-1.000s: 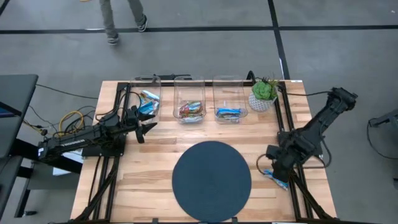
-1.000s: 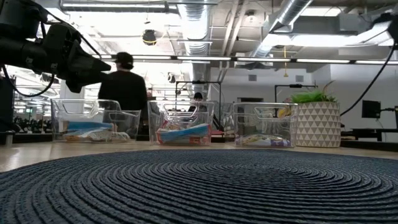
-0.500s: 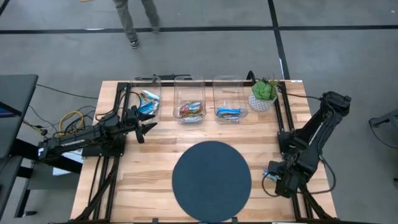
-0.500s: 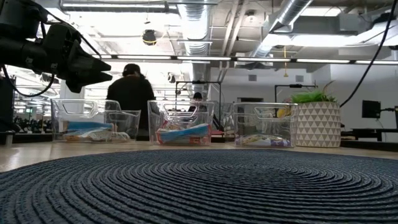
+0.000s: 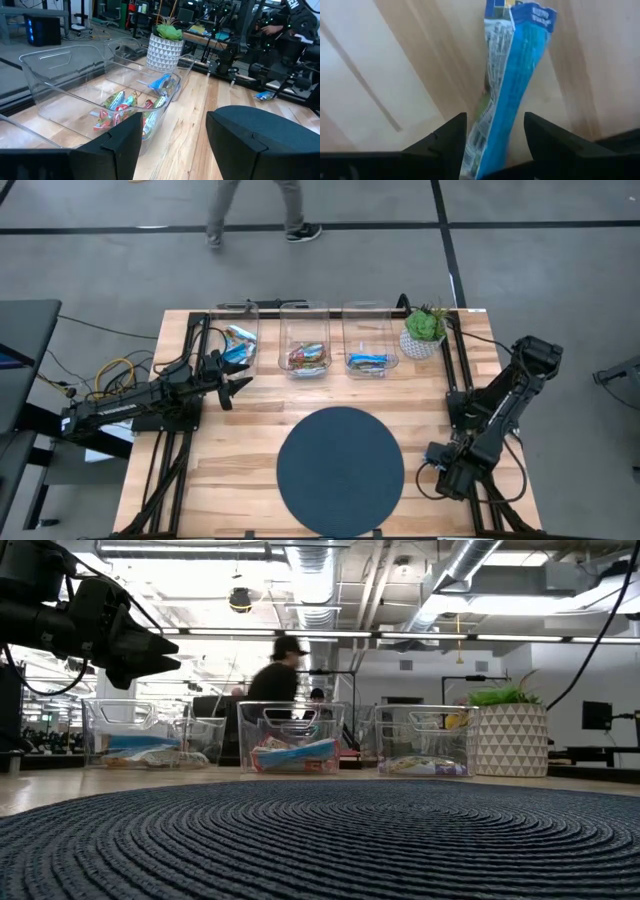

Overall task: Pick and place Granola Bars by type
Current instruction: Put the blue granola bar into the right transparent bin

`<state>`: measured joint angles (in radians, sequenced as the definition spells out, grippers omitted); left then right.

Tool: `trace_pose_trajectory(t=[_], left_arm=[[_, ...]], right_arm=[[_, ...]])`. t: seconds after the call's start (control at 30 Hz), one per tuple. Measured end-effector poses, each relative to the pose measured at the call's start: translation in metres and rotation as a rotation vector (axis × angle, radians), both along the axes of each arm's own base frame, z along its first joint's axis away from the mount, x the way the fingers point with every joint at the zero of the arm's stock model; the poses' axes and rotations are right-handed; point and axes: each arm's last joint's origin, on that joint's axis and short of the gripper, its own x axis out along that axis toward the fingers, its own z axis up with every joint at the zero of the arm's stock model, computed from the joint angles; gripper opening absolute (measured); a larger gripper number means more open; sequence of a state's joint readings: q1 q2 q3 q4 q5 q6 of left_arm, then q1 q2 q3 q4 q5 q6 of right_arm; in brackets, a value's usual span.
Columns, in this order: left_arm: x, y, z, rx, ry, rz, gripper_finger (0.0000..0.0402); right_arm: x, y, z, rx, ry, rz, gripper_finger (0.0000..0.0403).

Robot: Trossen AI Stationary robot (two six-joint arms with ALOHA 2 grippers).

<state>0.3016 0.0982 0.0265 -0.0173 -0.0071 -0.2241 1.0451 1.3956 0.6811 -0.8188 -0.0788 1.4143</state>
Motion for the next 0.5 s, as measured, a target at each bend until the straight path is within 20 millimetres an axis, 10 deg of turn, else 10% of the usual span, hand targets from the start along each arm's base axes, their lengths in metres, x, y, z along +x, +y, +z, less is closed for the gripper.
trace_pose_trajectory(t=[0.5], left_arm=[[0.000,0.000,0.000,-0.003,-0.001,0.000,0.0211]], right_arm=[[-0.004,-0.009,-0.016,-0.009,0.009,-0.044,0.0132]])
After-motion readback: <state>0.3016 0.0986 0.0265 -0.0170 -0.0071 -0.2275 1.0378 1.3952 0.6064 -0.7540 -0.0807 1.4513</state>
